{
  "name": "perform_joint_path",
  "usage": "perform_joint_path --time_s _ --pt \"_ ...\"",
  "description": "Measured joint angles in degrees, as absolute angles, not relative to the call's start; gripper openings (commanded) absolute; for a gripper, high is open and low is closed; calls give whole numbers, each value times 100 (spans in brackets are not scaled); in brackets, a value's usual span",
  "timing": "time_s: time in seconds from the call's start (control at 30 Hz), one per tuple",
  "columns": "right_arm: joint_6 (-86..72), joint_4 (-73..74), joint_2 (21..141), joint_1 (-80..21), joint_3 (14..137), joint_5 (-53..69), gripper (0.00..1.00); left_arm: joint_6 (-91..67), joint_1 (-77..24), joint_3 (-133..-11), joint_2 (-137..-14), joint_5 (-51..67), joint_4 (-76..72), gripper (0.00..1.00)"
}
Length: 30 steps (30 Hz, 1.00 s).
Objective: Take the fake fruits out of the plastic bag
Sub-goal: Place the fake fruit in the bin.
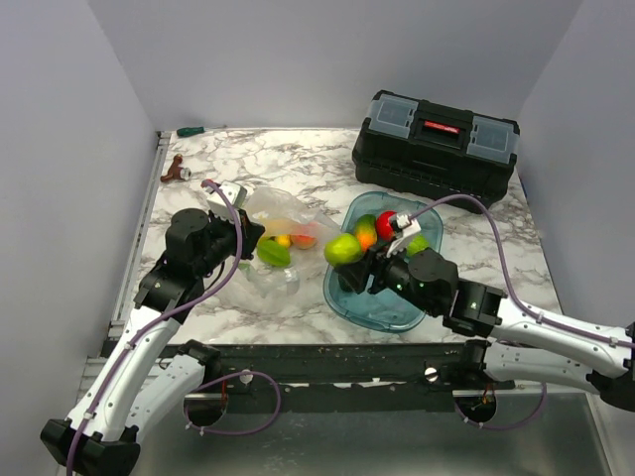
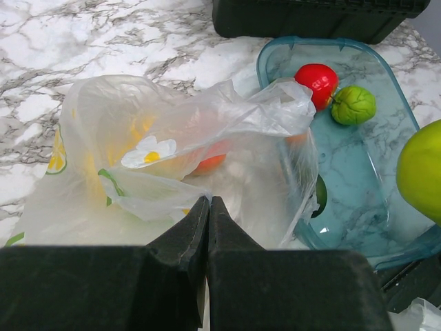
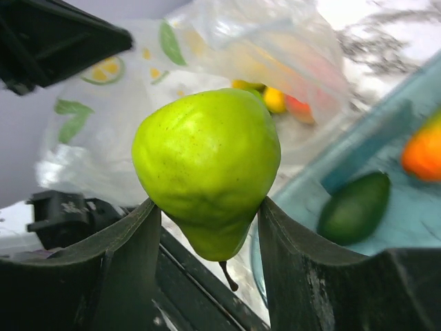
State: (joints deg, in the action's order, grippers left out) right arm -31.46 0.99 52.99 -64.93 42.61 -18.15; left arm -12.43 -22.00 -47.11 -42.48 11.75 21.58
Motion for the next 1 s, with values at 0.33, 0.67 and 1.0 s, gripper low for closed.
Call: perform_joint_path --time_s 0.33,0.67,1.0 --pt "-4150 3033 5406 -6493 4375 -2670 1 -1245 -2202 -4711 -4248 1153 2204 0" --pt "-4648 4772 7507 -6493 5398 -2657 2 -1245 -2215 -4711 -4244 1149 2204 0" --pt "-4246 4858 8403 -6486 5590 -2565 21 -1245 -2226 -4711 -4244 1138 2204 0"
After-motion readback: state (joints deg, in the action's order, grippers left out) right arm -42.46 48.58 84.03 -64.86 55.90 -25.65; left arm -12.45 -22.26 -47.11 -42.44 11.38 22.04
